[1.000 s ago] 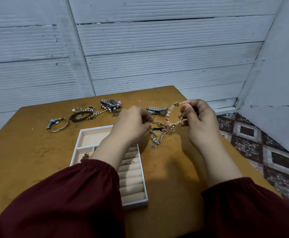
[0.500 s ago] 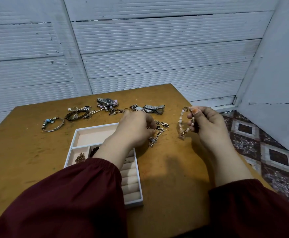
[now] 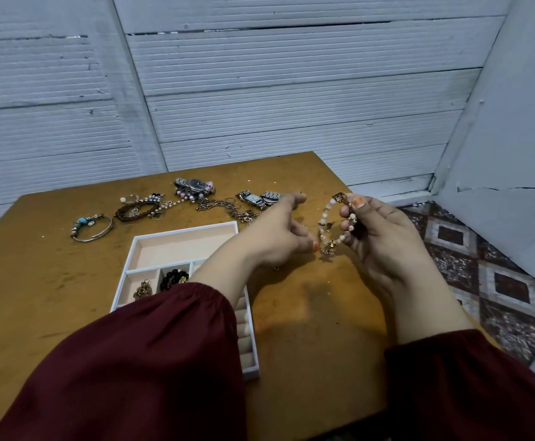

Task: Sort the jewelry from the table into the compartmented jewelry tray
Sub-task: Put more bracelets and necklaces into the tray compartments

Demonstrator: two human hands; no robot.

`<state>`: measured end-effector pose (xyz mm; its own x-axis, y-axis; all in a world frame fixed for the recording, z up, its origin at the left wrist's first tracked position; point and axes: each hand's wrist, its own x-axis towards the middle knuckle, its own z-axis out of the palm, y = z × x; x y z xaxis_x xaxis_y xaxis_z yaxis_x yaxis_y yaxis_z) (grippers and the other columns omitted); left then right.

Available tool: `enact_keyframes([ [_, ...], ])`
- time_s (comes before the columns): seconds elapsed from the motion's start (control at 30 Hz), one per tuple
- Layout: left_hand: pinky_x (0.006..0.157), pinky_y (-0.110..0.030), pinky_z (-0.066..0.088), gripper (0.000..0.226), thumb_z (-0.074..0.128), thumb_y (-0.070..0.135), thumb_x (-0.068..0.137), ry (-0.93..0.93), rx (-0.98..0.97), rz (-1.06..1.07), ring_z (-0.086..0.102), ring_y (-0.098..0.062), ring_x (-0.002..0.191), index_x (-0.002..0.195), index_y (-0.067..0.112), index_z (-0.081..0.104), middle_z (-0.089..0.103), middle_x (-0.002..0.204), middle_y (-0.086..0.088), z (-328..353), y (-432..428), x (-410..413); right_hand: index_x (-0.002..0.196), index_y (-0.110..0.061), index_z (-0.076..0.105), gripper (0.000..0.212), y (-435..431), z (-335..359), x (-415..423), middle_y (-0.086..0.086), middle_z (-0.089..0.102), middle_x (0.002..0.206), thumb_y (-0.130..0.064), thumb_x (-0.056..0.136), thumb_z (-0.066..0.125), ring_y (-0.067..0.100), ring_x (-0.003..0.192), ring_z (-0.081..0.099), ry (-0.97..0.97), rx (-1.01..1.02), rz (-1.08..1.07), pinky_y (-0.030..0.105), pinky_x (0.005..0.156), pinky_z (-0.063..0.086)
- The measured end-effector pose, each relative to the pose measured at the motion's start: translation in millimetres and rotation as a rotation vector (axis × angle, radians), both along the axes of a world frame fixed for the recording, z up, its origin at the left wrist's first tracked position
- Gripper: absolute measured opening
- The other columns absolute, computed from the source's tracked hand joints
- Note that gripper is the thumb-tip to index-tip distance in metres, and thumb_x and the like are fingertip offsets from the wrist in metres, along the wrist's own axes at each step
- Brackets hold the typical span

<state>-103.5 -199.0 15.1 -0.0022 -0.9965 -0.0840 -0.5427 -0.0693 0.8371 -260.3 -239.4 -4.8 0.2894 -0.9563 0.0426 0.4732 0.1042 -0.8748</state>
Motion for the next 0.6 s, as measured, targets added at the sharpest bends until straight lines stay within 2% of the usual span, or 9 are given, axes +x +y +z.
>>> enact_keyframes([
  [0.07, 0.092, -0.037, 0.051, 0.07, 0.07, 0.005, 0.082, -0.009, -0.021, 0.03, 0.066, -0.023, 0.096, 0.14, 0.016, 0.033, 0.07, 0.1, -0.012, -1, -1, -1, 0.087, -0.012, 0.061, 0.014, -1, 0, 0, -0.001, 0.062, 0.067, -0.012, 0.096, 0.049, 0.006, 0.052, 0.053, 0.0, 0.004, -0.01, 0.016, 0.049, 0.044],
  [0.13, 0.083, -0.03, 0.052, 0.068, 0.069, 0.003, 0.082, 0.004, 0.004, 0.009, 0.066, -0.022, 0.093, 0.139, 0.013, 0.034, 0.07, 0.1, -0.01, 1, -1, -3, 0.087, -0.012, 0.061, 0.014, -2, -1, 0, -0.001, 0.062, 0.067, -0.012, 0.096, 0.05, 0.006, 0.053, 0.053, -0.005, 0.015, -0.016, 0.016, 0.049, 0.045],
  [0.17, 0.08, -0.026, 0.052, 0.071, 0.069, 0.001, 0.081, 0.011, 0.029, -0.014, 0.066, -0.02, 0.092, 0.14, 0.013, 0.031, 0.07, 0.1, -0.009, 1, 0, -4, 0.087, -0.012, 0.061, 0.014, -2, -1, 0, -0.001, 0.062, 0.067, -0.013, 0.096, 0.05, 0.006, 0.053, 0.053, -0.011, 0.02, -0.016, 0.016, 0.05, 0.045],
  [0.27, 0.086, -0.026, 0.05, 0.088, 0.073, 0.004, 0.078, -0.006, 0.056, -0.054, 0.063, -0.015, 0.091, 0.145, 0.017, 0.019, 0.068, 0.092, -0.002, 0, 0, -11, 0.088, -0.012, 0.061, 0.012, -3, -1, 1, 0.0, 0.061, 0.07, -0.013, 0.095, 0.051, 0.007, 0.054, 0.053, -0.025, 0.036, -0.015, 0.017, 0.051, 0.045],
  [0.33, 0.074, -0.021, 0.05, 0.089, 0.074, 0.005, 0.077, 0.013, 0.047, -0.042, 0.063, -0.011, 0.079, 0.144, 0.018, 0.018, 0.067, 0.085, -0.002, -1, -2, -14, 0.089, -0.012, 0.061, 0.011, -2, -1, 1, 0.001, 0.061, 0.071, -0.013, 0.095, 0.051, 0.008, 0.055, 0.053, -0.032, 0.044, -0.016, 0.018, 0.051, 0.045],
  [0.47, 0.075, -0.03, 0.052, 0.073, 0.068, 0.001, 0.08, 0.007, 0.023, -0.005, 0.062, -0.018, 0.077, 0.139, 0.016, 0.028, 0.069, 0.094, -0.016, -2, -5, -11, 0.087, -0.014, 0.061, 0.013, 0, -1, 0, -0.001, 0.061, 0.07, -0.014, 0.096, 0.051, 0.008, 0.055, 0.054, 0.024, 0.027, -0.063, 0.017, 0.048, 0.046],
  [0.53, 0.064, -0.025, 0.052, 0.061, 0.068, 0.001, 0.079, -0.061, 0.036, -0.017, 0.063, -0.014, 0.069, 0.129, 0.019, 0.038, 0.071, 0.087, -0.009, -2, -4, -6, 0.087, -0.014, 0.061, 0.013, 0, -2, 0, -0.002, 0.061, 0.069, -0.014, 0.096, 0.051, 0.009, 0.055, 0.053, 0.077, 0.002, -0.089, 0.017, 0.046, 0.046],
  [0.6, 0.07, -0.029, 0.054, 0.048, 0.07, 0.002, 0.078, -0.156, 0.033, -0.006, 0.067, -0.013, 0.075, 0.118, 0.019, 0.051, 0.073, 0.083, -0.002, -3, -4, 0, 0.088, -0.013, 0.061, 0.013, 0, -4, 0, -0.002, 0.061, 0.069, -0.014, 0.097, 0.05, 0.011, 0.056, 0.052, 0.126, -0.025, -0.105, 0.018, 0.046, 0.045],
])
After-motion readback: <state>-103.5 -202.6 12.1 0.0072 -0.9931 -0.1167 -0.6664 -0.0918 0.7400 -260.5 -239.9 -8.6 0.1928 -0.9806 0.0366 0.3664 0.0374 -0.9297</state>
